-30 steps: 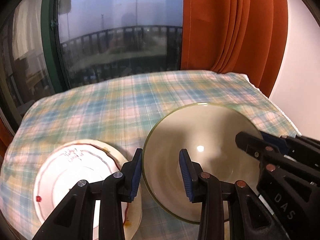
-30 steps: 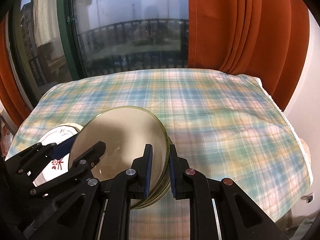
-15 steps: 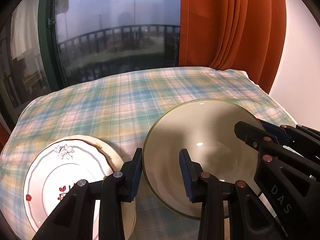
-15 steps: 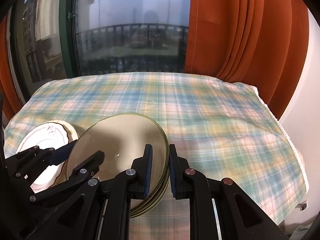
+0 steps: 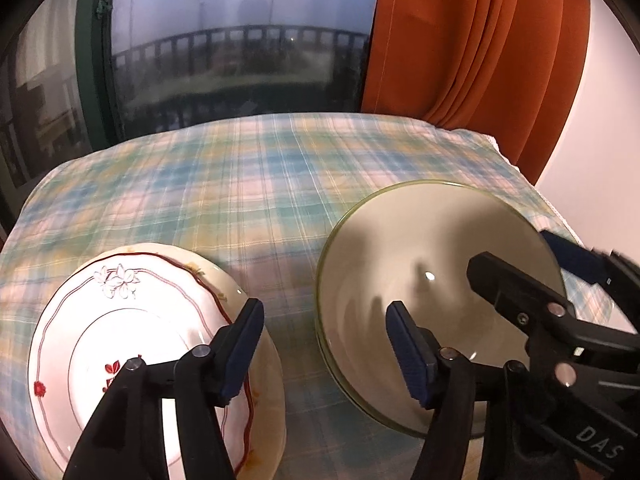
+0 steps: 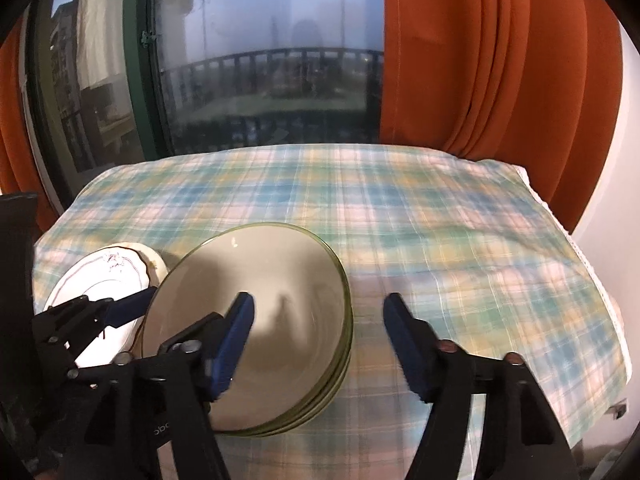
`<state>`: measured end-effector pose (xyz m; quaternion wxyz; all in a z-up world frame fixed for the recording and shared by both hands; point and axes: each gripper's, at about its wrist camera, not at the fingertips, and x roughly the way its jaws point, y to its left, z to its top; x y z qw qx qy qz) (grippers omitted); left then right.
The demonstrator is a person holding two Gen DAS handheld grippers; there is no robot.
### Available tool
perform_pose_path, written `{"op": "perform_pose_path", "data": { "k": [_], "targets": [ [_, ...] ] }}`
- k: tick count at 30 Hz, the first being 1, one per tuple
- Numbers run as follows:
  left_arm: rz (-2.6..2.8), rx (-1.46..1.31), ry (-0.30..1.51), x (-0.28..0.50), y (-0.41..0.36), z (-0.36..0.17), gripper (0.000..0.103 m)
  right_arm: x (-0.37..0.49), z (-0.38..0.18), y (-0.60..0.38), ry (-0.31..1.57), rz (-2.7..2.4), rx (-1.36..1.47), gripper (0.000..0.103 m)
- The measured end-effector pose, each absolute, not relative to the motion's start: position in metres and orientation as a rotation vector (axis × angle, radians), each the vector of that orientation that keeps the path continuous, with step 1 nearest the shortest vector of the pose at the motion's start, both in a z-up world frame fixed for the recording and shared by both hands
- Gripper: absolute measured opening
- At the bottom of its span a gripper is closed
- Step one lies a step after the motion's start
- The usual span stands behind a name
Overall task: Organize plates and bowls
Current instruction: 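Grasp the rims of the nested dishes with the right tool and lift them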
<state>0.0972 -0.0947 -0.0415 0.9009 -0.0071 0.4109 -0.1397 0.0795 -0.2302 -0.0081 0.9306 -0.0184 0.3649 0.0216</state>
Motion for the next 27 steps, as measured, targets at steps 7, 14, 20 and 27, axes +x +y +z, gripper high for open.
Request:
{"op": "perform_pose_path", "data": {
  "k": [7, 14, 20, 27],
  "targets": [
    [-0.298, -0.061, 0.877, 0.108, -0.091, -0.046, 0.071, 0.094, -0.006, -0.229, 0.772, 0.041, -0.081, 0.073],
    [-0.383, -0.078, 0.939, 0.116, -0.102, -0.053, 0.073, 0.108, -0.018, -0.236, 0.866, 0.053, -0.009, 0.073],
    [-0.415, -0.115, 0.979, 0.118, -0.109, -0.06, 0.07, 0.109, -0.02, -0.238, 0.891, 0.015, -0.029, 0.073],
    [-0.416, -0.107, 1.012, 0.119, -0.113, -0.059, 0.068, 0.113, -0.03, -0.254, 0.978, -0.01, 0.094, 0.073]
  ]
}}
